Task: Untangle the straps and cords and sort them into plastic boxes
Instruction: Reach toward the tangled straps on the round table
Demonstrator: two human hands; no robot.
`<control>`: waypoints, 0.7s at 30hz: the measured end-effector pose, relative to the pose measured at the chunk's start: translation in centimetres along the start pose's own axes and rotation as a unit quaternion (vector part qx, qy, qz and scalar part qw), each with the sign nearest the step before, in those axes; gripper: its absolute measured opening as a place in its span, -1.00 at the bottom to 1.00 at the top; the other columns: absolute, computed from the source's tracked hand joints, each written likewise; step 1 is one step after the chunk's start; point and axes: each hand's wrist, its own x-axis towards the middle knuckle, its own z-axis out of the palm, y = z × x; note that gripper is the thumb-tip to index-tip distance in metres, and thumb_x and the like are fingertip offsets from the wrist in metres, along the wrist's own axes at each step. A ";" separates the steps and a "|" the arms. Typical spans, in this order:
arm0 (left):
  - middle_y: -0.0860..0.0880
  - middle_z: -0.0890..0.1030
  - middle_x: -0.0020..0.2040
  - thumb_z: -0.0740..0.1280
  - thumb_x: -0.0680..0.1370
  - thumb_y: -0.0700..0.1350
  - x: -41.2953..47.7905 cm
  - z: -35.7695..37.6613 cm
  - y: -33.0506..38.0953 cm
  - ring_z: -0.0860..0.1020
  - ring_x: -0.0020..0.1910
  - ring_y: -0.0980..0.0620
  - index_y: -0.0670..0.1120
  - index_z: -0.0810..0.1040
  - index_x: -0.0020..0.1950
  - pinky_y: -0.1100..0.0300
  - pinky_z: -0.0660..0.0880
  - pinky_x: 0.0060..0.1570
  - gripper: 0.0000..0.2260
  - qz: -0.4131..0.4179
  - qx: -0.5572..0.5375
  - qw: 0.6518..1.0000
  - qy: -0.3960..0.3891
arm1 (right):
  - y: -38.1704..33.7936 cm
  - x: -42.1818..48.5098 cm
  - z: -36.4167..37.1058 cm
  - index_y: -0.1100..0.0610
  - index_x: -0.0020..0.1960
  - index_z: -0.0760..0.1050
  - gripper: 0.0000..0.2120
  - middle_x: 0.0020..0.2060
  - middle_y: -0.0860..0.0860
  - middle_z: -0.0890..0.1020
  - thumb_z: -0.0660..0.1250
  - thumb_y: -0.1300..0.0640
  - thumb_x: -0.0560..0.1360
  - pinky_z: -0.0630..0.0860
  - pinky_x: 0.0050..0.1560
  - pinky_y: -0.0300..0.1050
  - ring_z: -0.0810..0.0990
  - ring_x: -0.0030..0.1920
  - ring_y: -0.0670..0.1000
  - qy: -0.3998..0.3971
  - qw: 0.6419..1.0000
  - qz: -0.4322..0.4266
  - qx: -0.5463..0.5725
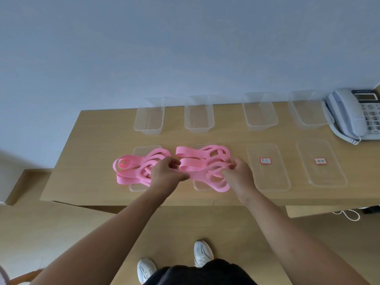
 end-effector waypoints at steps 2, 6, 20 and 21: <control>0.06 0.59 -0.01 0.61 0.33 -0.15 0.2 0.8 -0.3 0.56 -0.06 0.02 0.01 0.60 0.08 0.25 0.44 -0.18 -0.63 0.043 0.071 0.997 0.007 | -0.3 1.0 -0.1 0.04 0.22 0.49 -0.64 0.08 0.02 0.59 0.34 0.22 0.43 0.46 -0.20 -0.15 0.59 -0.05 0.01 0.019 0.995 -0.039 -0.087; -0.05 0.54 0.19 0.55 0.43 -0.11 -0.1 1.2 -1.5 0.42 -0.01 0.05 -0.02 0.59 0.25 0.17 0.32 -0.06 -0.60 0.102 0.156 0.982 0.027 | 0.1 0.8 0.2 0.15 0.36 0.46 -0.54 0.22 0.15 0.52 0.37 0.20 0.46 0.51 0.13 0.03 0.54 0.17 0.18 0.085 0.966 -0.115 -0.214; -0.11 0.57 0.32 0.50 0.53 -0.11 -14.5 -15.9 -17.8 0.51 0.32 -0.16 -0.13 0.59 0.37 0.02 0.43 0.34 -0.59 0.085 0.194 0.972 0.101 | 1.6 -14.1 18.1 0.21 0.35 0.52 -0.49 0.22 0.14 0.59 0.50 0.11 0.45 0.43 0.29 0.16 0.49 0.26 0.23 -0.077 0.838 -0.402 -0.360; -0.11 0.56 0.35 0.48 0.54 -0.08 -15.7 -17.3 -19.5 0.49 0.35 -0.15 -0.11 0.57 0.40 0.01 0.42 0.37 -0.57 0.072 0.199 0.971 0.108 | 1.5 -15.2 19.7 0.18 0.39 0.49 -0.47 0.27 0.11 0.56 0.47 0.06 0.47 0.40 0.33 0.14 0.46 0.31 0.20 -0.104 0.828 -0.403 -0.376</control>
